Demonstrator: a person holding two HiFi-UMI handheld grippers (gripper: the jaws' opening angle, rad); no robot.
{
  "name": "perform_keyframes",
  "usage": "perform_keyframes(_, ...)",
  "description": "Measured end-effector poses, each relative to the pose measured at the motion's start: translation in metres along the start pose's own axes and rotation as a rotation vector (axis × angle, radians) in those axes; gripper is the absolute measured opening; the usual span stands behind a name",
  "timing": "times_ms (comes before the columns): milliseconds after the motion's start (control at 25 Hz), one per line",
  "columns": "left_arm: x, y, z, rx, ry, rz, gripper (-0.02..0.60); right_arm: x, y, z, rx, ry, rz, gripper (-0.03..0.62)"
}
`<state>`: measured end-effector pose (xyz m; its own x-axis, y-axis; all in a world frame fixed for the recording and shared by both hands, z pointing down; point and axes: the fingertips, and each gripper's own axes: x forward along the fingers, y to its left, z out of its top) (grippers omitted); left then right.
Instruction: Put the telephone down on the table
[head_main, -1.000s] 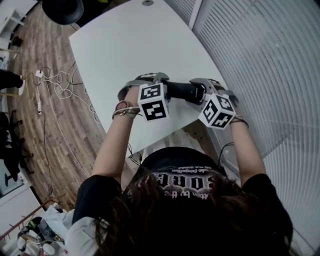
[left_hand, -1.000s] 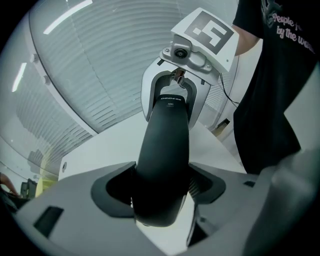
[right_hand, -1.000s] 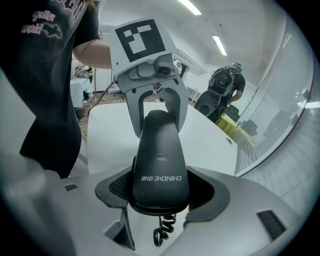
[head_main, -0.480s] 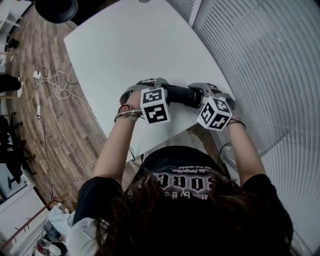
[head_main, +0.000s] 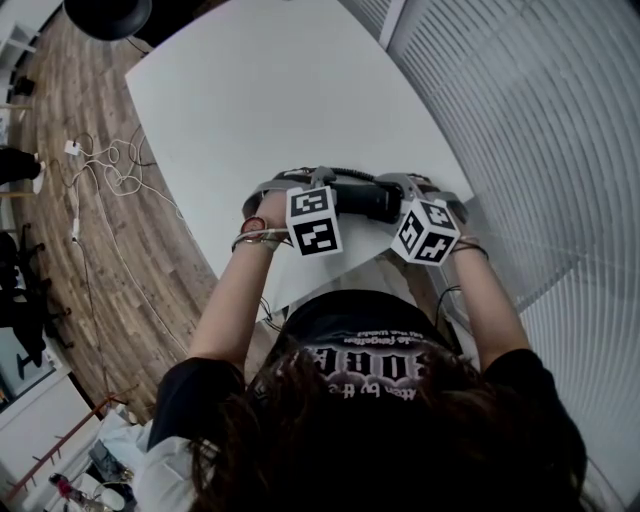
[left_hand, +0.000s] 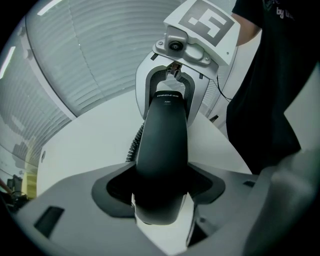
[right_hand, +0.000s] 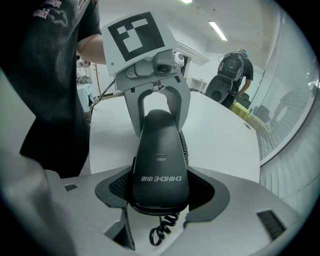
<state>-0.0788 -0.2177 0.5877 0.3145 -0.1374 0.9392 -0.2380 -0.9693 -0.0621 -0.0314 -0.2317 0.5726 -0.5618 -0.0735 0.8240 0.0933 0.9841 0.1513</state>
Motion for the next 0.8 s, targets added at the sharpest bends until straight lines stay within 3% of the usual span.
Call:
perform_keyframes(320, 0.004, -0.015, -0.001, 0.024, 0.013, -0.008, 0.287, 0.001, 0.014, -0.004, 0.008, 0.011, 0.03, 0.301)
perform_keyframes(800, 0.006, -0.01, -0.004, -0.003, 0.004, -0.017, 0.288, 0.006, 0.011, -0.003, 0.016, -0.004, 0.039, 0.301)
